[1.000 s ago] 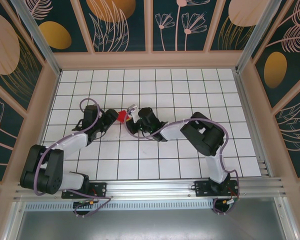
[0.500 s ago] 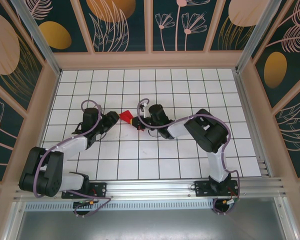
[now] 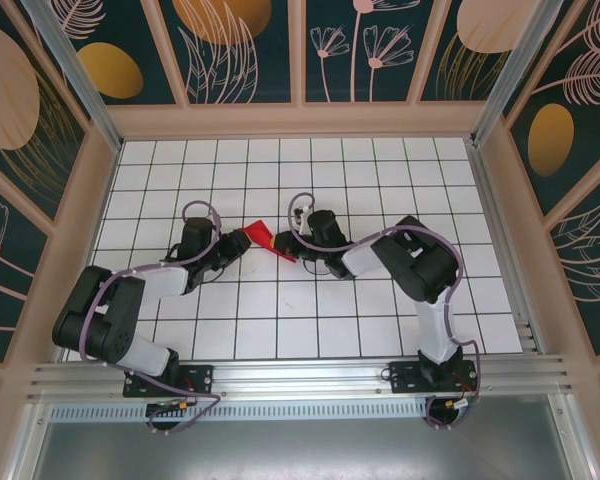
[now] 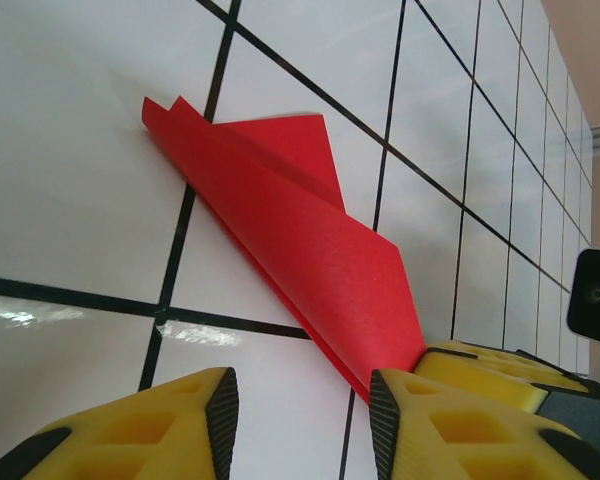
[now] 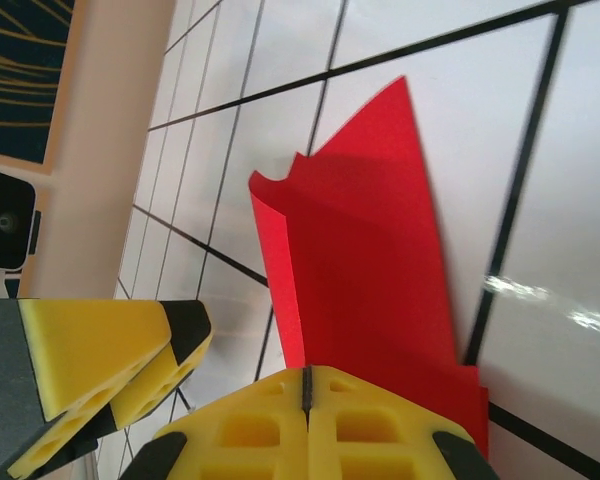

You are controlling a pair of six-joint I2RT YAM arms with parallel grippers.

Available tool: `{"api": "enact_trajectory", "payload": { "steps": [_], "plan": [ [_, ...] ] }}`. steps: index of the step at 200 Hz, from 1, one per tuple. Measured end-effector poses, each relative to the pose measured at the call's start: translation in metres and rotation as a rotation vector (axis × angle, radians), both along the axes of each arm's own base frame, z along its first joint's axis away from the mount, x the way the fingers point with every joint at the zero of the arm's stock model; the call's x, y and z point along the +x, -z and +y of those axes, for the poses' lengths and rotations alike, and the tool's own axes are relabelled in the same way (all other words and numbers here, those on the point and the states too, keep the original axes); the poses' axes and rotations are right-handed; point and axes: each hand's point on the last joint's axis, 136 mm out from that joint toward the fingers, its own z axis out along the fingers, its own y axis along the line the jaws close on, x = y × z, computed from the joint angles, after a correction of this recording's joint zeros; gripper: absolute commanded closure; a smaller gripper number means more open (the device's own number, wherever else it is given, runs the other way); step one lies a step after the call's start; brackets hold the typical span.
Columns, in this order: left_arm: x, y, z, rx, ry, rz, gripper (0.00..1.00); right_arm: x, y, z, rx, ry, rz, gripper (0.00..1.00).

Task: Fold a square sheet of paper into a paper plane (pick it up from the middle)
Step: Fold the wing for the fifth time at the center of the table.

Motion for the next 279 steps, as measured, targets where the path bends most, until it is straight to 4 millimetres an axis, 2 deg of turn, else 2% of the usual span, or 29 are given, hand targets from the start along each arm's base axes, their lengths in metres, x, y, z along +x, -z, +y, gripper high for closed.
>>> {"api": "enact_trajectory", "payload": {
  "steps": [52,107,143,175,238,279],
  "plan": [
    [0.014,0.001,-0.013,0.003,0.029,-0.014,0.60,0.003,0.014,-0.017,0.000,0.080,0.086,1.00],
    [0.025,0.010,-0.023,0.014,0.058,-0.002,0.60,0.003,0.018,-0.021,0.011,0.114,0.123,1.00],
    [0.032,0.014,-0.030,0.022,0.079,0.000,0.67,0.004,0.017,-0.022,0.006,0.106,0.109,1.00],
    [0.036,0.023,-0.032,0.034,0.087,0.014,0.69,0.000,0.016,-0.022,-0.025,0.057,0.054,0.99],
    [0.039,0.025,-0.035,0.036,0.092,0.017,0.69,-0.001,0.015,-0.014,-0.128,-0.074,-0.068,0.76],
    [0.040,0.023,-0.037,0.032,0.096,0.013,0.69,0.004,0.012,-0.010,-0.190,-0.131,-0.136,0.69]
  ]
}}
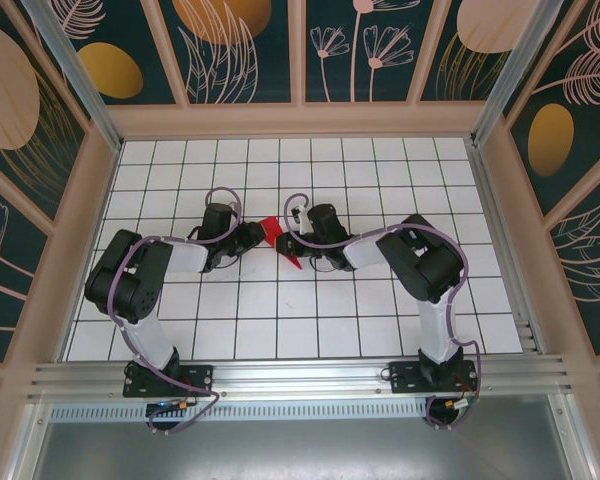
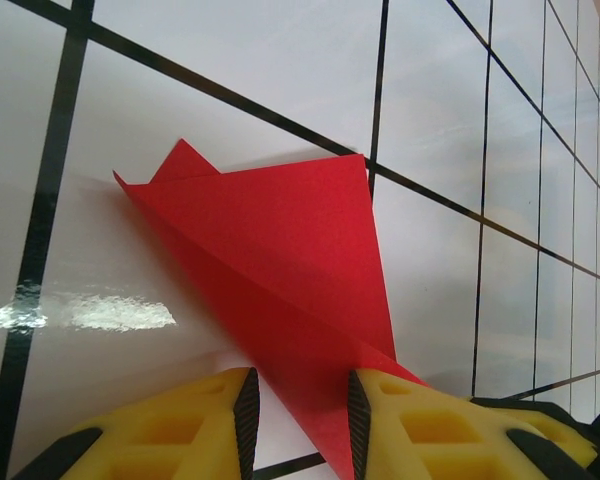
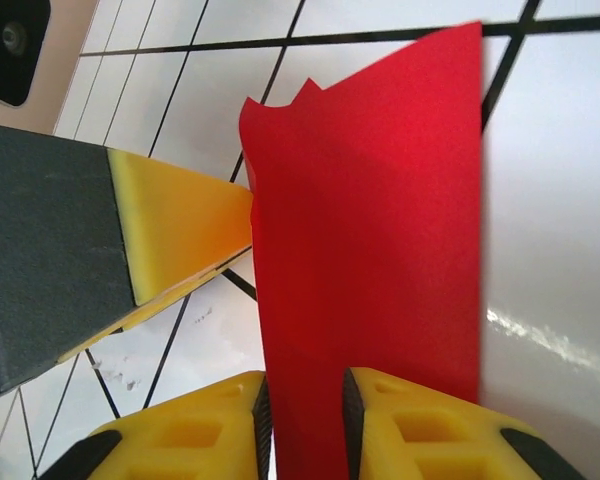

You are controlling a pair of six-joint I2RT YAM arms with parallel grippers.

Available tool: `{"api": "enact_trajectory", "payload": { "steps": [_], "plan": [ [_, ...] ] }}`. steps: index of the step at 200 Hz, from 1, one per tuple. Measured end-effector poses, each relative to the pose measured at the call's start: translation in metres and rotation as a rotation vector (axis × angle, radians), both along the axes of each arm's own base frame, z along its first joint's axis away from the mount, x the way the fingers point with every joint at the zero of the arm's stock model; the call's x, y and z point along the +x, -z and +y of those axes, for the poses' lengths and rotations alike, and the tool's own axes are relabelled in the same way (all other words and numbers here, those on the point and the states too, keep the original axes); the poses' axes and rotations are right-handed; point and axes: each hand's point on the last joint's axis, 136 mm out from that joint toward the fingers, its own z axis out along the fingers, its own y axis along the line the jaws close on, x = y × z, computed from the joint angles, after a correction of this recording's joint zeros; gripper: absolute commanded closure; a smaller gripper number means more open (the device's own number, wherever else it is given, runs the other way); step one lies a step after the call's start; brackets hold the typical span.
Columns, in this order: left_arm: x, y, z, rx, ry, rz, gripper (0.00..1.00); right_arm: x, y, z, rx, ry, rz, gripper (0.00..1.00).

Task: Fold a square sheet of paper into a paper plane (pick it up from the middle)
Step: Fold the wing for the fifth time at the center of the table.

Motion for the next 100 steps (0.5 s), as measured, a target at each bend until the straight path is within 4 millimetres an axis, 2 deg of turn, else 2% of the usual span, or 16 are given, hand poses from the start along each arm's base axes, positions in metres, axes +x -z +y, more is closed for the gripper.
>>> {"api": "enact_trajectory", "payload": {
  "steps": [71,100],
  "plan": [
    [0.0056,-0.0060,-0.0053,-0.003,0.008,-0.002,0.69,-0.0009,0.0051,0.0029,-0.108,-0.068,-0.126,0.51],
    [0.0095,-0.0070,-0.0062,0.000,0.004,0.000,0.69,-0.0035,0.0071,0.0067,-0.153,-0.086,-0.189,0.51]
  ]
}}
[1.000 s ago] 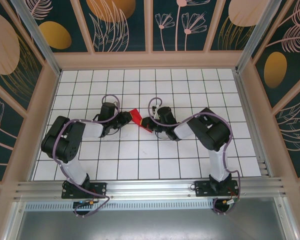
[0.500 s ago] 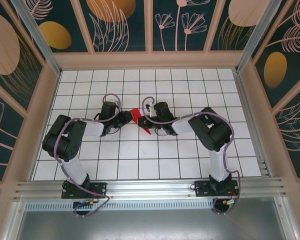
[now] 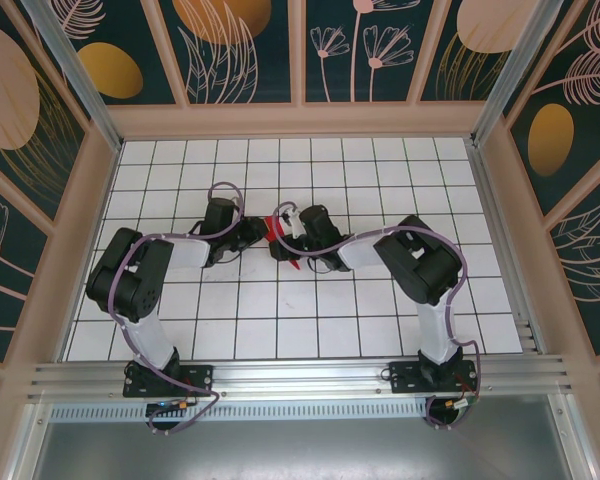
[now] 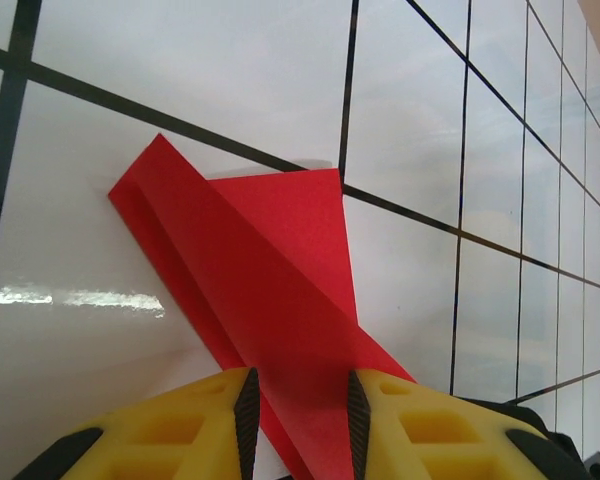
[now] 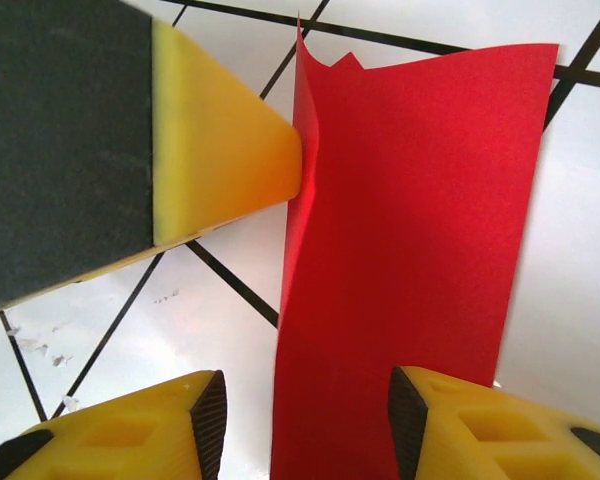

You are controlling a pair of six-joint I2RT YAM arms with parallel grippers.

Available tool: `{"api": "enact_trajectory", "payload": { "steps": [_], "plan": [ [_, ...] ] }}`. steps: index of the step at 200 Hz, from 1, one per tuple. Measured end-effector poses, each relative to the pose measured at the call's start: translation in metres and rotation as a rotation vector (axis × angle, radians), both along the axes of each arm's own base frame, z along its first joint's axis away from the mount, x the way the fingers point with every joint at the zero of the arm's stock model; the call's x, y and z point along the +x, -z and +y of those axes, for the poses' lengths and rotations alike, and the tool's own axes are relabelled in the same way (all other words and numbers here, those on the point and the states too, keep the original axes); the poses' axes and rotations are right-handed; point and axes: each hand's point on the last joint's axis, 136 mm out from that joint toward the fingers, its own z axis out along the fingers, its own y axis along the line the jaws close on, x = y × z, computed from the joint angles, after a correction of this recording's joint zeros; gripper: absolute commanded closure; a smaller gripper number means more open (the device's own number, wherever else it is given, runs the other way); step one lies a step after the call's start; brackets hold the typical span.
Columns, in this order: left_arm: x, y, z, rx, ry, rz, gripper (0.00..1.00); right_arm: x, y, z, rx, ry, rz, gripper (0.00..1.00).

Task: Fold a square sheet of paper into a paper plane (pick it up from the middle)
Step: Fold the wing for the fifth time at the center of the table.

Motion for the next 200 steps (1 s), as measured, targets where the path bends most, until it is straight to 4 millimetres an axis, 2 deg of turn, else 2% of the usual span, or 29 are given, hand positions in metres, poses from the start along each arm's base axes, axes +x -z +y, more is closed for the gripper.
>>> {"api": "enact_trajectory", "payload": {
  "steps": [25,63,102,135,175,200],
  "plan": [
    [0.000,0.003,0.001,0.006,-0.005,0.014,0.69,0.001,0.001,0.001,-0.038,0.001,-0.039,0.54],
    [0.001,0.002,0.000,0.008,-0.005,0.017,0.68,0.004,0.007,-0.002,-0.080,0.012,-0.066,0.79],
    [0.002,0.002,0.003,0.021,-0.015,0.024,0.66,-0.001,0.009,0.000,-0.068,-0.010,-0.041,0.95],
    [0.003,0.000,0.008,0.043,-0.036,0.015,0.60,-0.006,0.003,0.004,0.004,-0.030,0.029,0.99],
    [-0.003,-0.027,0.016,0.040,-0.062,-0.061,0.57,-0.009,-0.011,0.007,0.148,-0.038,0.156,1.00],
    [-0.011,-0.032,0.020,0.035,-0.064,-0.081,0.57,-0.014,-0.019,0.011,0.212,-0.043,0.226,1.00]
  ]
}}
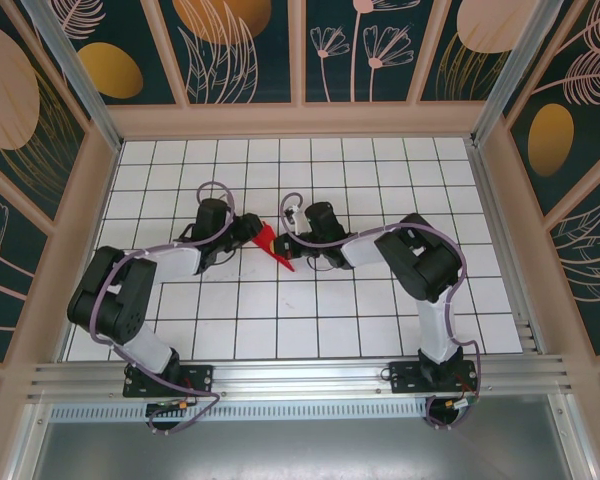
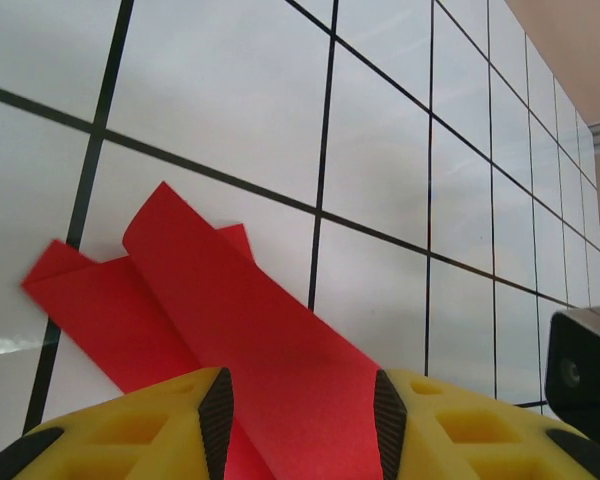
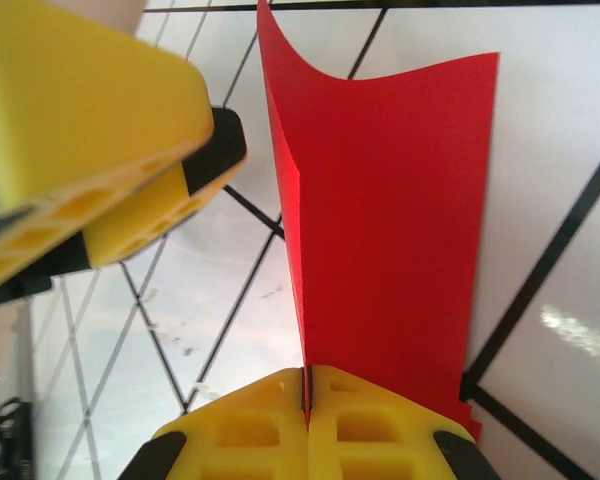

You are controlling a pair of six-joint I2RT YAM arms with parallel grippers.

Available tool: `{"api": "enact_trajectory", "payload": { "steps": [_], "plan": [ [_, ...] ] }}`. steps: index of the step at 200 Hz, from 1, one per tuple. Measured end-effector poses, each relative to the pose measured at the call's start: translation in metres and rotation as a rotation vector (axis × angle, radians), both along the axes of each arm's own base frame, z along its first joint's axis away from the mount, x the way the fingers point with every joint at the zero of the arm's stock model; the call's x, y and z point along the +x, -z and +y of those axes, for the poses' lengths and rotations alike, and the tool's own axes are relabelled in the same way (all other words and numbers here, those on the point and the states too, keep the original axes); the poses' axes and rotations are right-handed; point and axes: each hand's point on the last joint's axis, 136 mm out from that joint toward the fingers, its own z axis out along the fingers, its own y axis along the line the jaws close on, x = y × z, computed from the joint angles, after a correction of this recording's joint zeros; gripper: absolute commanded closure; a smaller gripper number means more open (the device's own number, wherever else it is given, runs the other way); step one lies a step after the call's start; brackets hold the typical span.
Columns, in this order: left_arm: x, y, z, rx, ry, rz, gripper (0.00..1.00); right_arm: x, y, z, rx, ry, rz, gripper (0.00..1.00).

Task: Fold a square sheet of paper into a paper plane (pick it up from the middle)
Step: Fold the wing for the fifth time at the center of the table.

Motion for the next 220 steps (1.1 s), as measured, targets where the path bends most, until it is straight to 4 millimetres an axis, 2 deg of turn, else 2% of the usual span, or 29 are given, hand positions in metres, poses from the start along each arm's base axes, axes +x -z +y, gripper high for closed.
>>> {"api": "enact_trajectory", "payload": {
  "steps": [40,68,155,220],
  "plan": [
    [-0.015,0.012,0.004,0.003,0.009,0.021,0.61,-0.006,-0.008,0.006,0.062,-0.005,0.086,1.00],
    [-0.018,0.012,0.000,-0.016,0.030,0.015,0.65,-0.009,-0.007,0.007,0.082,-0.003,0.138,1.00],
    [-0.021,0.012,-0.002,-0.033,0.047,0.005,0.68,-0.020,0.023,0.007,0.062,-0.015,0.256,1.00],
    [-0.025,0.016,-0.001,-0.032,0.048,0.011,0.67,-0.022,0.019,0.011,0.066,-0.049,0.264,0.86]
  ]
}}
